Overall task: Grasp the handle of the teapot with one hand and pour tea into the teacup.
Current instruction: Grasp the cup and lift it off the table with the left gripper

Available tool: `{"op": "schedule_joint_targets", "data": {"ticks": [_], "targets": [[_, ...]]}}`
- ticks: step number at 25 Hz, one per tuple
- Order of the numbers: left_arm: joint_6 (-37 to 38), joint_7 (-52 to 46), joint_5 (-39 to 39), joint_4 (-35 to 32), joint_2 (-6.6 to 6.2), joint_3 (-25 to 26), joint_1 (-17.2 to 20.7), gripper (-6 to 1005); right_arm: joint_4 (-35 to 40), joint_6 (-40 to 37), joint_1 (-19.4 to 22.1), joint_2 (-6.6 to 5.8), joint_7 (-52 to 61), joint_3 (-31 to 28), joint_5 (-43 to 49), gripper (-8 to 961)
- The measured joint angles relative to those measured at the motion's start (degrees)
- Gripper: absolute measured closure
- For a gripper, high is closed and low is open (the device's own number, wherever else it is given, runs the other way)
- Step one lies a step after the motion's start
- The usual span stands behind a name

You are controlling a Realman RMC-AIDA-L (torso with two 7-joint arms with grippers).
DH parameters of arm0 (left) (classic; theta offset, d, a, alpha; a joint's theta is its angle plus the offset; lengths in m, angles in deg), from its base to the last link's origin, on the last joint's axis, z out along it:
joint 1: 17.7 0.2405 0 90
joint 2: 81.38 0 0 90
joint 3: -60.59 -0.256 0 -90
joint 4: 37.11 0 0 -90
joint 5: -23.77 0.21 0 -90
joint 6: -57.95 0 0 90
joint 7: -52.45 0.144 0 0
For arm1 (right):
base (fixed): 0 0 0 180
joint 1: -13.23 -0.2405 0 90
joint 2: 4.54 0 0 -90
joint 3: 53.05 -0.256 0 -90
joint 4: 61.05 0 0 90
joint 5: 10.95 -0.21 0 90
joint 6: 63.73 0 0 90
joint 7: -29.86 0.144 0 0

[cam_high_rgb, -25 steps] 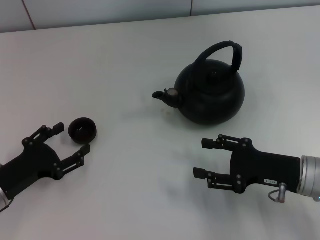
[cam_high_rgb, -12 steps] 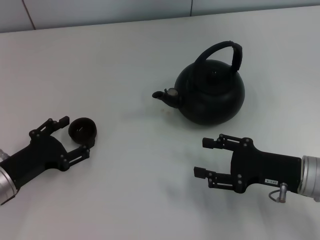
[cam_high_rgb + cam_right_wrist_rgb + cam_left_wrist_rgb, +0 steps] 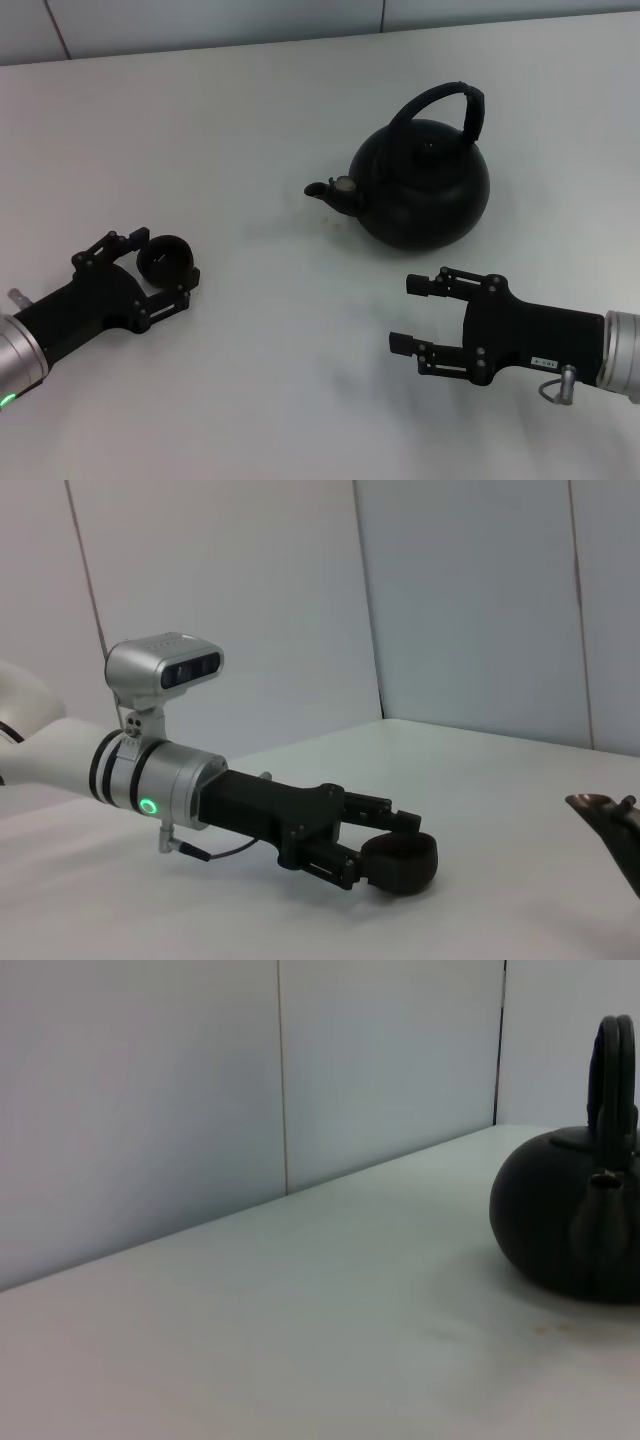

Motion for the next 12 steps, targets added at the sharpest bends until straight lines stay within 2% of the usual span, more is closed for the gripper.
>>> {"op": "schedule_joint_targets", "data": {"ticks": [12], "targets": [[-0.42,0.52,0.0,0.28,0.0,-0.01,-0.2,161,0.0,-0.01,-0.07,0.0,0.17,-0.09,0.0,216]]}}
